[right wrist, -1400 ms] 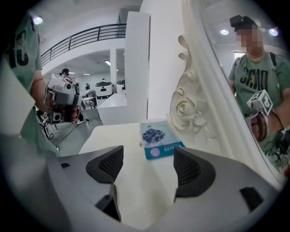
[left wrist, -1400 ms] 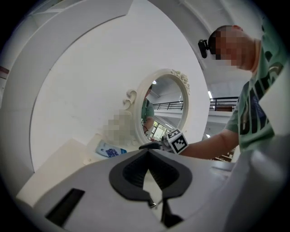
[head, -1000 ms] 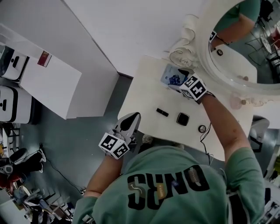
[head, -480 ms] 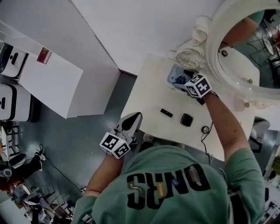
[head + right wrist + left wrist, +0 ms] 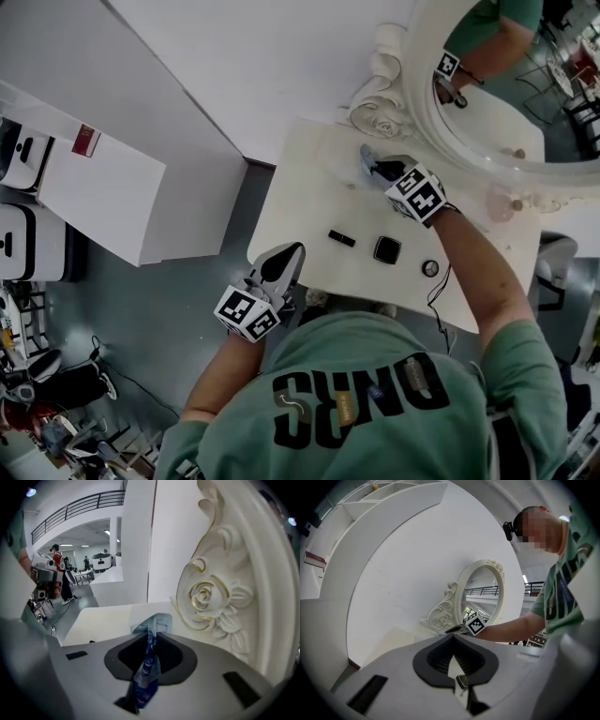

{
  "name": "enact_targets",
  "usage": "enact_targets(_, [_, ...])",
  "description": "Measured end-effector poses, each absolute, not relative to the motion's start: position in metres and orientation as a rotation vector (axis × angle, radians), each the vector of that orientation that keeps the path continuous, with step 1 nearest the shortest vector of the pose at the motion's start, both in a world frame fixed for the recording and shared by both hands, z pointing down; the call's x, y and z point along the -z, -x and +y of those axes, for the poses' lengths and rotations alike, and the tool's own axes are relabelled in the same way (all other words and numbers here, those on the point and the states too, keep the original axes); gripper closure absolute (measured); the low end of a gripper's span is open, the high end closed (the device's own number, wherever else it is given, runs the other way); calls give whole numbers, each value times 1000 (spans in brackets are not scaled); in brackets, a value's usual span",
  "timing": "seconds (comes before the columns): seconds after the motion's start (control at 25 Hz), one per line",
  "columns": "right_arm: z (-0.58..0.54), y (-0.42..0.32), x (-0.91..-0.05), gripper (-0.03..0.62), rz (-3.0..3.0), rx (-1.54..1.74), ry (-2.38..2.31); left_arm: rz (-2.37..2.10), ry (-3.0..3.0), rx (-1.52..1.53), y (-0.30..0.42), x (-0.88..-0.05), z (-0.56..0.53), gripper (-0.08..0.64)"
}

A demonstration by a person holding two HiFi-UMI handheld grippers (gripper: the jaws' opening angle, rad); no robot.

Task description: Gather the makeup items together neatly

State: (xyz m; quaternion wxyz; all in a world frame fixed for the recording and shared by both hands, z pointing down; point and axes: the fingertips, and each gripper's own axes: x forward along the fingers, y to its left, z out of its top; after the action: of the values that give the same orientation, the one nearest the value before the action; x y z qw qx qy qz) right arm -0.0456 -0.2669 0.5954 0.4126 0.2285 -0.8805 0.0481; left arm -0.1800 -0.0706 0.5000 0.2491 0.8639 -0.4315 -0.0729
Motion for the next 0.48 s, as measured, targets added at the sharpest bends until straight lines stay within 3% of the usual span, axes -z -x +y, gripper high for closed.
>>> enact_targets(0.2, [-229, -13, -563, 549, -2273, -127, -620, -1062, -2427, 182, 130, -491, -76, 560])
enact_targets(0.48, [-137, -156, -582, 549, -2184, -163, -730, -830, -2507, 135, 22, -489, -75, 560])
